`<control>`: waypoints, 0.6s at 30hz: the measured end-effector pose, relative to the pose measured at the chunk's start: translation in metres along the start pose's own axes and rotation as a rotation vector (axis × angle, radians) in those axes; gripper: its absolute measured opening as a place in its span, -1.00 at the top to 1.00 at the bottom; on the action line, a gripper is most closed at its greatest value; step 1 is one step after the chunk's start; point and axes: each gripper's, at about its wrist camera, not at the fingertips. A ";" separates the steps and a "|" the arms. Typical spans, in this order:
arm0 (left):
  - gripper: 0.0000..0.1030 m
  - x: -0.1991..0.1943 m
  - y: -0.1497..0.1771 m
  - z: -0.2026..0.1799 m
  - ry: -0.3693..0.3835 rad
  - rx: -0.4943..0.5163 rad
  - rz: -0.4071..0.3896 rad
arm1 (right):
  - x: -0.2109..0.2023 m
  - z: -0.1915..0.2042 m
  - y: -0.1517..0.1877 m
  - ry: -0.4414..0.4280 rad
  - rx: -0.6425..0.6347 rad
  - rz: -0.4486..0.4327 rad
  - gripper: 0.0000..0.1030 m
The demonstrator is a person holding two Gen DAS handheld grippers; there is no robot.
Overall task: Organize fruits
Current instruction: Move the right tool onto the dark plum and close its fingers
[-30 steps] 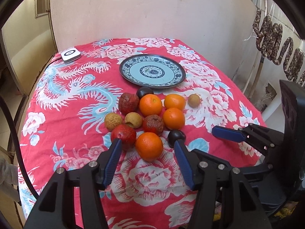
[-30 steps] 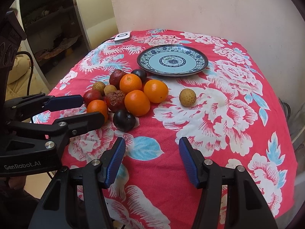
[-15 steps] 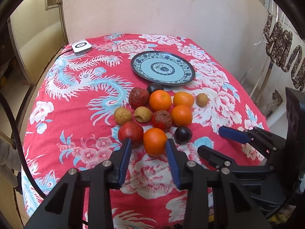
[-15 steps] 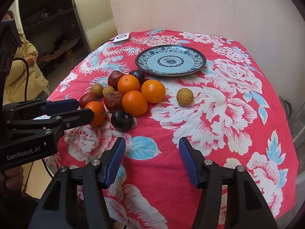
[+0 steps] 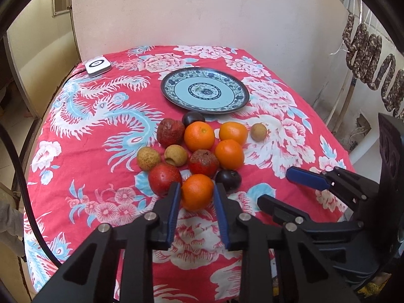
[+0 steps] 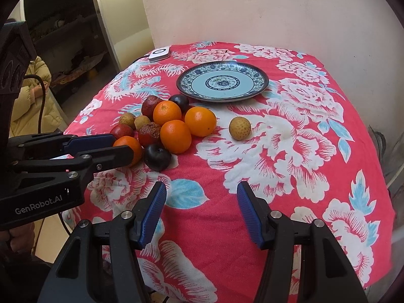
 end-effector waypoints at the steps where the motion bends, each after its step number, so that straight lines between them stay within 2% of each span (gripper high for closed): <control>1: 0.47 0.000 0.000 0.002 0.007 -0.009 0.001 | 0.000 0.000 0.000 -0.001 -0.001 0.001 -0.17; 8: 0.48 -0.009 0.003 0.010 0.032 -0.025 -0.007 | 0.004 0.007 -0.005 -0.029 -0.008 0.012 -0.17; 18: 0.48 -0.023 0.005 0.017 0.041 -0.038 -0.035 | 0.013 0.028 -0.016 -0.026 -0.063 0.012 -0.16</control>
Point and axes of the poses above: each gripper's, at about its wrist camera, not at the fingertips, and x roughly the way its jaws point, z to its left, y to its underside, and after that the axes turned 3 degrees about y, right-handed
